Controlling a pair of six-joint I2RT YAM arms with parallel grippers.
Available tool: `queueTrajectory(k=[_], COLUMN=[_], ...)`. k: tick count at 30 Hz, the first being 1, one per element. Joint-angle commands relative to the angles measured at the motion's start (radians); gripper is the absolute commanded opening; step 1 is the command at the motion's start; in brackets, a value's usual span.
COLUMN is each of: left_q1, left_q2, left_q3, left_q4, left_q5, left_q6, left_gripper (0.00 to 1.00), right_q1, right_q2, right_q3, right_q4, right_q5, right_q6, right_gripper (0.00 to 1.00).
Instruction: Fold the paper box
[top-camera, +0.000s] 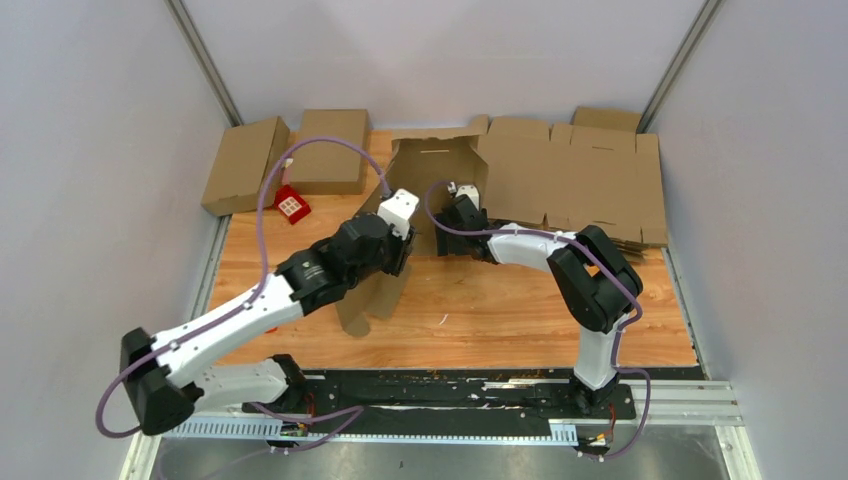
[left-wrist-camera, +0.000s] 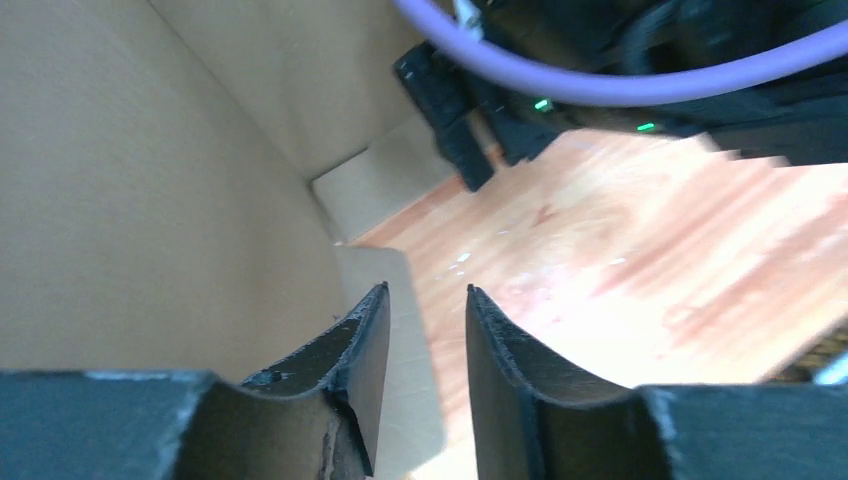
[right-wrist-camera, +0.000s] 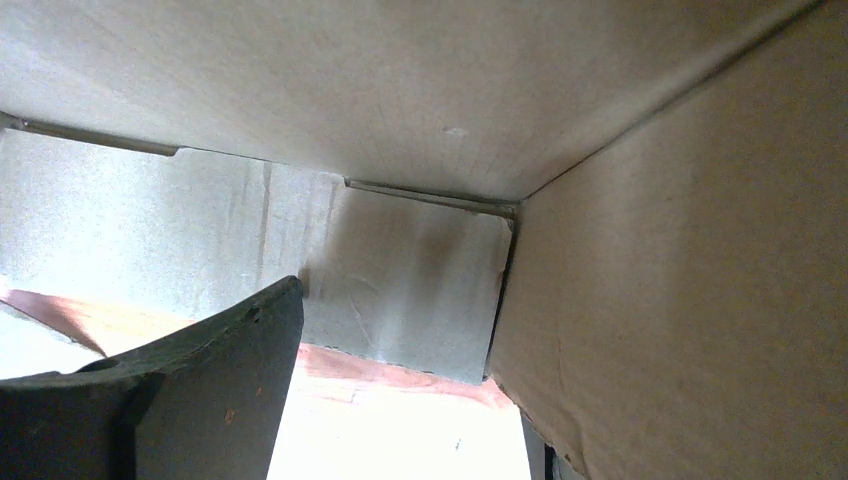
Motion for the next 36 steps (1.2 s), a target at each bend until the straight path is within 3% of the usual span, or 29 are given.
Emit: queueTrajectory(k=[1,6,12,17,21,26,28,36], left_q1=[-0.007,-0.007,-0.007,-0.007,-0.007,-0.007,-0.007,-0.007], left_q2=[-0.151,-0.256,-0.335,-0.391,-0.465,-0.496,-0.484,-0.427], left_q3=[0.091,0.167,0.219,0.203,0.173,0.184,0.202,0.261], left_q4=[-0.102,-0.273,-0.427,-0.489,-0.486,-0.506,-0.517,-0.438], left_q5=[0.139,0.134,0.114,0.005,-0.138,-0.266,-0.283,-0.217], left_q6=[-0.087,-0.129,-0.154,-0.157,-0.160,-0.164,-0.153,0.047], left_gripper=[0.46,0.59,0.73,0.78,0.80,0.90,0.99,1.00], right_q1=[0.006,0.011,0.017,0.017,0.017,0.018,0.017,0.017], right_q2=[-0.012,-0.010,-0.017,-0.032,-0.054,-0.051,-0.045,-0.045], right_q3=[-0.007,-0.002,0.009,0.014,0.007,0.014,0.016,0.013], right_q4=[-0.099,-0.102,-0.117,-0.121,-0.122,-0.129,-0.128,-0.125], right_q5=[0.013,0.021,0.042,0.038,0.038,0.034,0.030,0.024], right_q6=[-0.008,-0.013,-0.025,-0.029,-0.039,-0.045,-0.044,-0.040], right_gripper=[0.73,0.74,0.86,0.86,0.87,0.87,0.87,0.87])
